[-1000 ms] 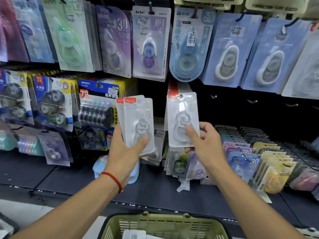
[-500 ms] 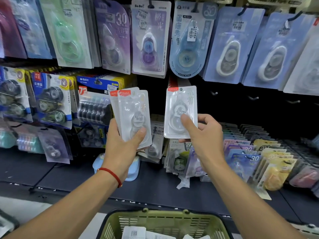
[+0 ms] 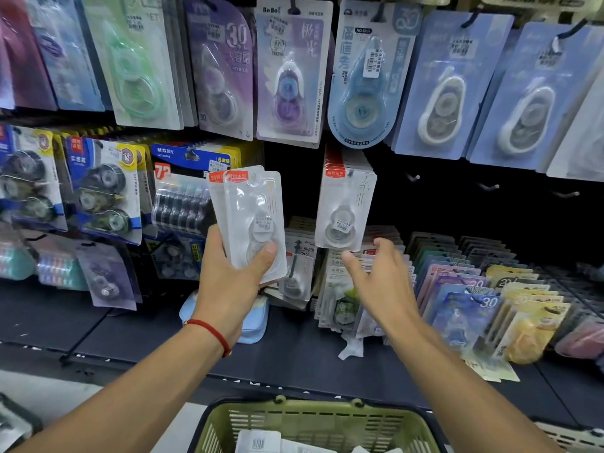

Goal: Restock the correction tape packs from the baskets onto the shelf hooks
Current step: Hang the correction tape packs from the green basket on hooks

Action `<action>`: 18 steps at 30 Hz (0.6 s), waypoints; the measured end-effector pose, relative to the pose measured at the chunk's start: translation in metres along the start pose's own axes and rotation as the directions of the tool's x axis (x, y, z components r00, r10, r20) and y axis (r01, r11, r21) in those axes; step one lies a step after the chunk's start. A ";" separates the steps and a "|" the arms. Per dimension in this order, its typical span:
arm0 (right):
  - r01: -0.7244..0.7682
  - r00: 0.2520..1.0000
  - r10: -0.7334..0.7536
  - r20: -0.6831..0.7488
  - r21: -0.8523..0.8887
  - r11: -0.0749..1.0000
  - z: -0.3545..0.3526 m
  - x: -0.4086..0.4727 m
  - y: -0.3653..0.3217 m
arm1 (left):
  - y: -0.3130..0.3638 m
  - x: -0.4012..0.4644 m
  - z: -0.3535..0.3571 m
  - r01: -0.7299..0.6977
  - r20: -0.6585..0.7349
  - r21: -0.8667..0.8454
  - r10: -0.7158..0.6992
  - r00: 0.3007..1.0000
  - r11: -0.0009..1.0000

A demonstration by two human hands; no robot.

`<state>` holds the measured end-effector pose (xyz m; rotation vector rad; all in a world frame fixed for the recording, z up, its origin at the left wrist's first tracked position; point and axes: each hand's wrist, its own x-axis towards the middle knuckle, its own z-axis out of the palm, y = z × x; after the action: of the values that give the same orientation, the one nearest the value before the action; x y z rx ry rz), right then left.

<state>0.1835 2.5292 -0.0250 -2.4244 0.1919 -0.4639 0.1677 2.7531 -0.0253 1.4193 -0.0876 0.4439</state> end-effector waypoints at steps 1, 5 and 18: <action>0.109 0.991 -0.114 -0.070 -0.070 0.992 0.001 -0.003 0.003 | 0.000 0.000 0.000 0.007 0.003 0.002 -0.007 1.000 1.000; 0.510 0.852 -0.523 0.028 -0.276 0.815 0.006 0.003 0.004 | 0.001 -0.004 0.002 0.029 0.032 0.009 -0.029 0.999 1.000; 0.313 0.923 -0.366 0.116 0.323 0.893 -0.010 -0.029 -0.007 | 0.006 -0.024 0.028 0.169 0.204 -0.129 -0.141 0.969 0.977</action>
<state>0.1530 2.5355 -0.0213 -2.1831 -0.3653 -0.3965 0.1492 2.7209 -0.0228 1.3108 -0.1621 0.1648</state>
